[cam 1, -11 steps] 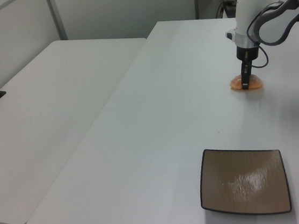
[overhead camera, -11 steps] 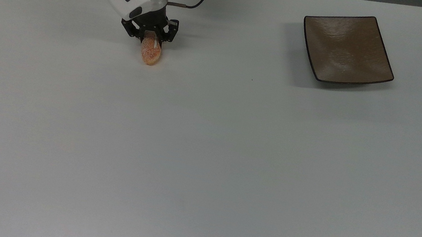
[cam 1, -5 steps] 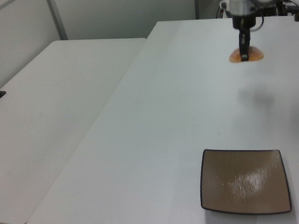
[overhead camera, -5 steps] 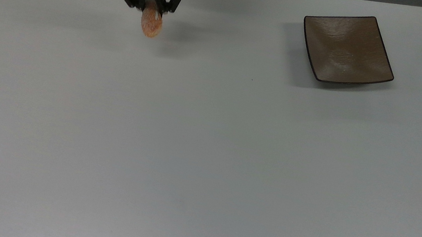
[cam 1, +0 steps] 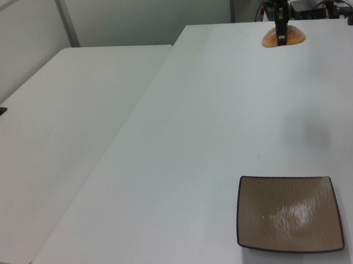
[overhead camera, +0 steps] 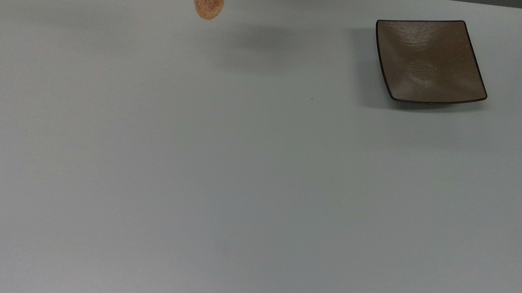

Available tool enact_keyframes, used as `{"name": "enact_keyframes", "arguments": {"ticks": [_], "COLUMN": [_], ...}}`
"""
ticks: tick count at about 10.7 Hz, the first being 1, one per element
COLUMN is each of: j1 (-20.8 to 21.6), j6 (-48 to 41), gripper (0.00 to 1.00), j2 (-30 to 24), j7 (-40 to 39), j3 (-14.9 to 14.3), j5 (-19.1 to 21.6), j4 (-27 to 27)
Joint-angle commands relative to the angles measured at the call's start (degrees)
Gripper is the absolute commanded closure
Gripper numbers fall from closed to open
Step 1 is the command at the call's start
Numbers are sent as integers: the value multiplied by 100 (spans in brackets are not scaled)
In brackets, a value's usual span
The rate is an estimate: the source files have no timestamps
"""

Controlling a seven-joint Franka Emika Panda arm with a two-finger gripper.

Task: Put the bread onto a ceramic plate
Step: 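Lift the bread roll and carry it over the brown plate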

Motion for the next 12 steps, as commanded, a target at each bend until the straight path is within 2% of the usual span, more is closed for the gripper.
{"name": "enact_keyframes", "arguments": {"ticks": [1, 5, 8, 10, 12], "j1": [48, 232, 574, 890, 1276], "j6": [-198, -92, 30, 634, 1118], "gripper": [64, 64, 64, 64, 64], "j2": [-48, 31, 469, 760, 1119], "j7": [336, 1302, 2251, 3033, 3552], "j3": [343, 1441, 2241, 2533, 2683], "j5": [219, 420, 500, 465, 369], "j4": [179, 267, 670, 680, 680]}}
